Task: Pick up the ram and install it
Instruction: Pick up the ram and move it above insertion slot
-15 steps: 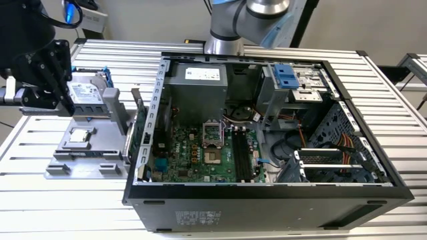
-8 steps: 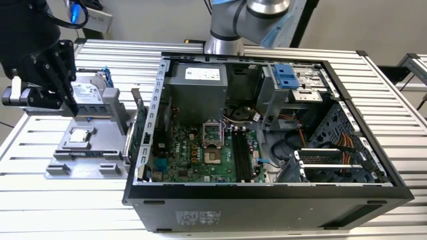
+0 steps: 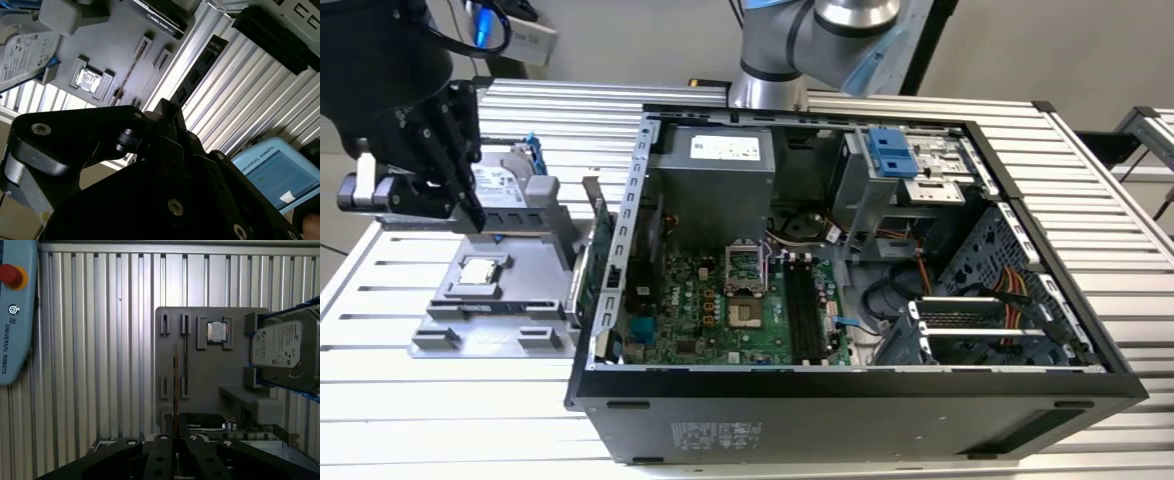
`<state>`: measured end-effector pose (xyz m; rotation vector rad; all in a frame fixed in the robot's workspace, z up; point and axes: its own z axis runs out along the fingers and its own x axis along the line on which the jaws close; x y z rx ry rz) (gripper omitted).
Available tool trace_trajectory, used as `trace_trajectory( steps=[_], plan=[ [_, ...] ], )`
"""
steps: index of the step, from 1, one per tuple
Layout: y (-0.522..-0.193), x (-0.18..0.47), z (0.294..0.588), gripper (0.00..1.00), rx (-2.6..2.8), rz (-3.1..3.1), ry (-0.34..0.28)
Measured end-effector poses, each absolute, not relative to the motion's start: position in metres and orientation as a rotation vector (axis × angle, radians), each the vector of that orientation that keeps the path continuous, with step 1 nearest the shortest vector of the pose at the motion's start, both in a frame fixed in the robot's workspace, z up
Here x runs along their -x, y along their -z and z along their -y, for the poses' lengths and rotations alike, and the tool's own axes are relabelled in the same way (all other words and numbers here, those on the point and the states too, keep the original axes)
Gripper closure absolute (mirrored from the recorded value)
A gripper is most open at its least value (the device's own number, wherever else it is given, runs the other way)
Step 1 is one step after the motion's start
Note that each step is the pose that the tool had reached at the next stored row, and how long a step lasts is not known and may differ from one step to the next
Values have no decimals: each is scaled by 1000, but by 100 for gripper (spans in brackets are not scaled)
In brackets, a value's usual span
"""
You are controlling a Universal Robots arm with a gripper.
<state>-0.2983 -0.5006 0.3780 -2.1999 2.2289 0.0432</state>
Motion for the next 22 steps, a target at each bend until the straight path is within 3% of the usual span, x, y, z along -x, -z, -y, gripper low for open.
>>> trace_trajectory(
  steps=[22],
  plan=[
    [-378, 271, 501, 100, 2200, -2229, -44]
  ],
)
